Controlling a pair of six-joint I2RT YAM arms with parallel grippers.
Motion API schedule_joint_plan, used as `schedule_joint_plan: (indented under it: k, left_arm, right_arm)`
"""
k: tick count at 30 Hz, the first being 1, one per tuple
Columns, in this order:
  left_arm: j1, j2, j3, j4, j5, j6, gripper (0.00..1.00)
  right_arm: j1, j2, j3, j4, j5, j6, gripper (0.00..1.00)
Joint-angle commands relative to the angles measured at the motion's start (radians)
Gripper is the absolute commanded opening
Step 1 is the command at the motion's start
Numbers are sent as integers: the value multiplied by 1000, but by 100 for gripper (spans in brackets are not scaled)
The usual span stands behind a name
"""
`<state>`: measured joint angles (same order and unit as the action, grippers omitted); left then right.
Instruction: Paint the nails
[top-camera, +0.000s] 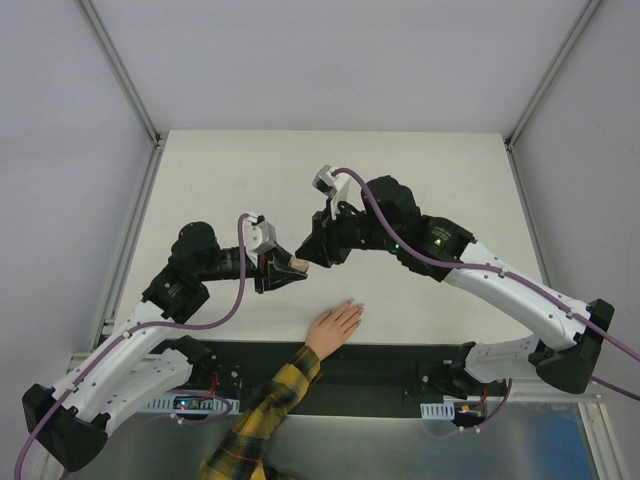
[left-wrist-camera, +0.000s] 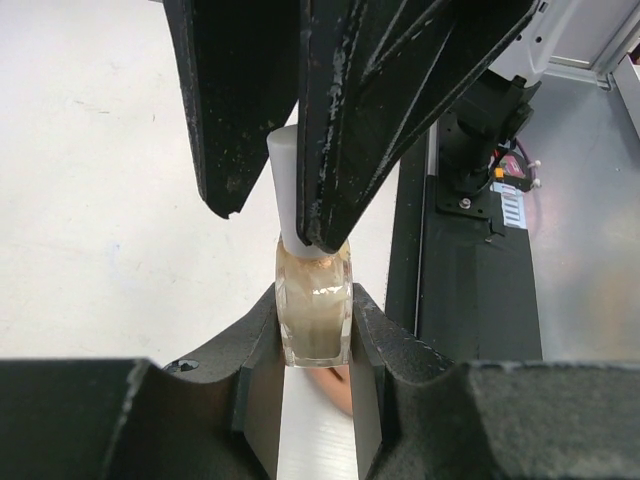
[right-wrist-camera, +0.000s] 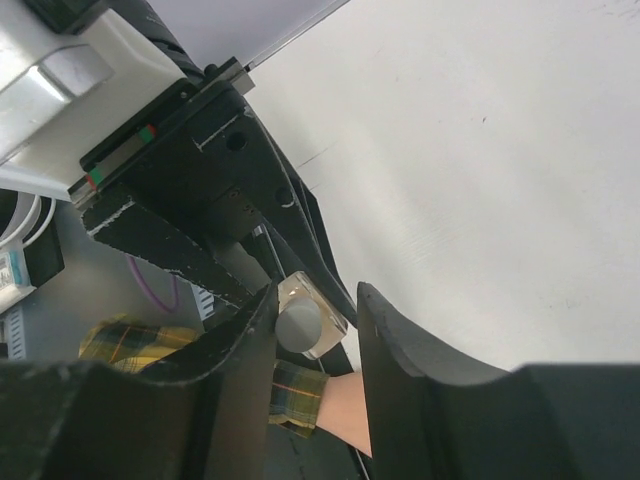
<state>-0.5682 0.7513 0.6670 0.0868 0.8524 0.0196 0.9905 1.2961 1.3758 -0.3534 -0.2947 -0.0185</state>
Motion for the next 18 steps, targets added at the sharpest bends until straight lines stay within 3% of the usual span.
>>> schedule_joint_plan:
  k: [1,5,12,18]
  left_arm:
    - [2,-29,32,47,-7,25,0]
    - [2,-29,34,47,-6,23,0]
    - [2,-17,37,44,1,19,0]
    - [2,-3,40,39,-13,16,0]
  right_arm:
    - [7,-8,45,-13,28,15,40]
    - [16,-3,57,-35,34,6,38]
    - [17,-12,84,-67,57,-38,0]
    - [26,-15,112,-93,89,-72,1]
